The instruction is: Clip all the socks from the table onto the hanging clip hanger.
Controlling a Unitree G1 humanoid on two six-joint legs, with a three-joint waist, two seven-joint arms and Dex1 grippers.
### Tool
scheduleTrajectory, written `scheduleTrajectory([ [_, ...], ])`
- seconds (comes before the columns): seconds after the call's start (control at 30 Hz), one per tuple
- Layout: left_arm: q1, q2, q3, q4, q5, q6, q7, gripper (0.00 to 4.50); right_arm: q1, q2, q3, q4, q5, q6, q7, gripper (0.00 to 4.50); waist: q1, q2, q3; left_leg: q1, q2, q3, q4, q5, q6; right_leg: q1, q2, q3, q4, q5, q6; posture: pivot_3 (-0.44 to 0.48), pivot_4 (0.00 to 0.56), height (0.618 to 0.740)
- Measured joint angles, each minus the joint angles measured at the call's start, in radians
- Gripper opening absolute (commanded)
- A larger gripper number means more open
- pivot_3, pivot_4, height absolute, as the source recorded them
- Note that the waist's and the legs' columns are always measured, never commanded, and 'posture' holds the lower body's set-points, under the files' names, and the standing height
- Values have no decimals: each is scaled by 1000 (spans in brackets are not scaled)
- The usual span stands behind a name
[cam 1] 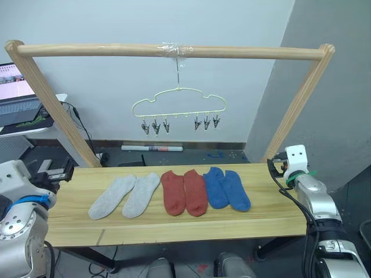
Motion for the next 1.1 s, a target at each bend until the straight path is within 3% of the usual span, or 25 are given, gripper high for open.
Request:
scheduleTrajectory([
  [0.07,-4,0,-41,-51,-13,27,-17,4490,-17,4,33,-39,7,2,50,4410,4,1,11,0,0,-1,0,0,0,1,1,0,0,0,0,-11,141,740],
  [0.13,-34,0,-77,-82,-32,55,-28,4103,-41,3,70,-86,12,6,112,4500,9,1,31,1,0,-2,0,0,0,1,1,0,1,0,0,-23,155,740],
  [0.33,-149,-2,-182,-67,-35,67,-67,2330,-103,14,155,-222,73,46,284,4500,14,0,64,-5,0,-2,0,0,1,-2,2,0,0,-3,2,-66,181,740],
  [0.53,-310,-31,-297,75,10,37,-86,2330,-228,58,199,-330,128,103,372,4500,13,-5,87,-7,0,-3,0,0,0,-4,4,-1,0,-1,7,-87,200,740],
  [1.1,-536,-100,-380,384,139,-177,-133,2330,-327,195,295,-497,274,227,448,4500,11,-7,116,-20,0,-5,1,-1,-1,-17,4,-2,2,0,9,-140,227,740],
])
